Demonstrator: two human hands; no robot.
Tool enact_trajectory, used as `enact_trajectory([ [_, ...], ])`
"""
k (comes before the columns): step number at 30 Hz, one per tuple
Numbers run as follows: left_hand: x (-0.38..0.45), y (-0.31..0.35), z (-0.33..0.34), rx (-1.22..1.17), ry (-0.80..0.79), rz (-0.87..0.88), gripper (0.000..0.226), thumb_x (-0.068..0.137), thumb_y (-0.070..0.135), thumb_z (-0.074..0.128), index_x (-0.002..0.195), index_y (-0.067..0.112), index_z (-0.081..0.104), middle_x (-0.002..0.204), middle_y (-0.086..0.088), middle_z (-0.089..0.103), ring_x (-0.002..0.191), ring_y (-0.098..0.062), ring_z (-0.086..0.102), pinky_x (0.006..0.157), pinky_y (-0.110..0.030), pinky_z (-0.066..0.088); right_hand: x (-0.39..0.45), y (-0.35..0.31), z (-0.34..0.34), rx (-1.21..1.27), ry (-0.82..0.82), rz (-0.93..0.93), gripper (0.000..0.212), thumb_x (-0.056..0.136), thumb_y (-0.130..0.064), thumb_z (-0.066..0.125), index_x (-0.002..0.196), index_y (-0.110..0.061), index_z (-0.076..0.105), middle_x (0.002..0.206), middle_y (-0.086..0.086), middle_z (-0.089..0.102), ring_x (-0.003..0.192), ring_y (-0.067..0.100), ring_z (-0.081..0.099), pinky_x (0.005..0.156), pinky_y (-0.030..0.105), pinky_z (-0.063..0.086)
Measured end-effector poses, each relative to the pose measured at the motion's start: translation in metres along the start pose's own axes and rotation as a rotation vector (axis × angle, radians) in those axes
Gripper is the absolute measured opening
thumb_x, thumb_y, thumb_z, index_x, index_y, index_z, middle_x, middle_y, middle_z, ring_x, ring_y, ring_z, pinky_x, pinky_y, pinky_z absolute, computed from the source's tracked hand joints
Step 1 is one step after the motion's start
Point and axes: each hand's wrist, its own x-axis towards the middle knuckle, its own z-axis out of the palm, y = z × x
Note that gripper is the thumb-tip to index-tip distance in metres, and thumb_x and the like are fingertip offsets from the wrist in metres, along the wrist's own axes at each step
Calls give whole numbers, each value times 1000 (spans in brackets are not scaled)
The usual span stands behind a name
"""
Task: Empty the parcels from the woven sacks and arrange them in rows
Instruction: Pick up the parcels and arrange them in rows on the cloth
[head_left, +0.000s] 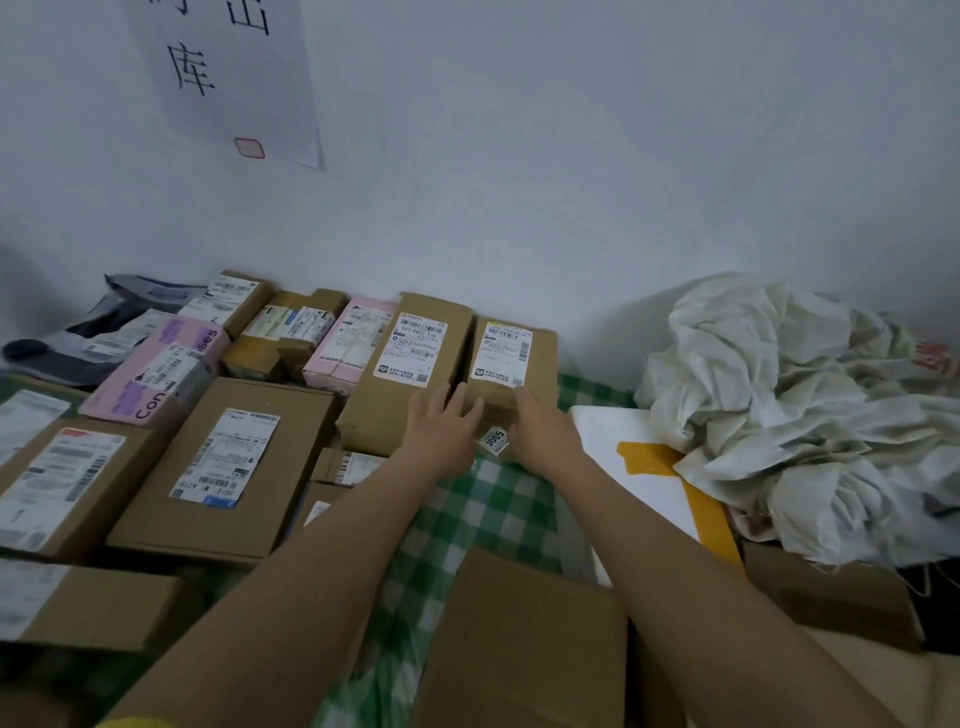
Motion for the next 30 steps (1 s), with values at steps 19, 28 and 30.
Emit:
enact_trajectory([
  [19, -178, 24, 49, -915, -107, -181, 60, 97, 38, 48, 149, 18, 26, 152, -8, 32, 130, -26, 44, 103, -43, 43, -234, 9, 1, 460, -52, 119, 50, 96, -26, 52, 142, -19, 36, 153, 6, 23, 145, 26, 15, 116, 40, 23],
  [28, -230, 51, 73, -900, -174, -339, 57, 101, 37, 38, 150, 12, 22, 149, -14, 37, 134, -30, 39, 107, -40, 34, -291, 2, 32, 548, -215, 339, 79, 100, -28, 47, 154, -25, -10, 159, 3, -25, 148, 33, -4, 112, 46, 26],
  [30, -234, 54, 74, -903, -152, -339, 51, 103, 35, 35, 147, 12, 28, 145, -14, 42, 129, -29, 44, 102, -36, 37, -292, -2, 31, 557, -166, 338, 77, 99, -27, 48, 154, -26, -6, 160, 2, -20, 148, 34, -1, 111, 46, 28],
])
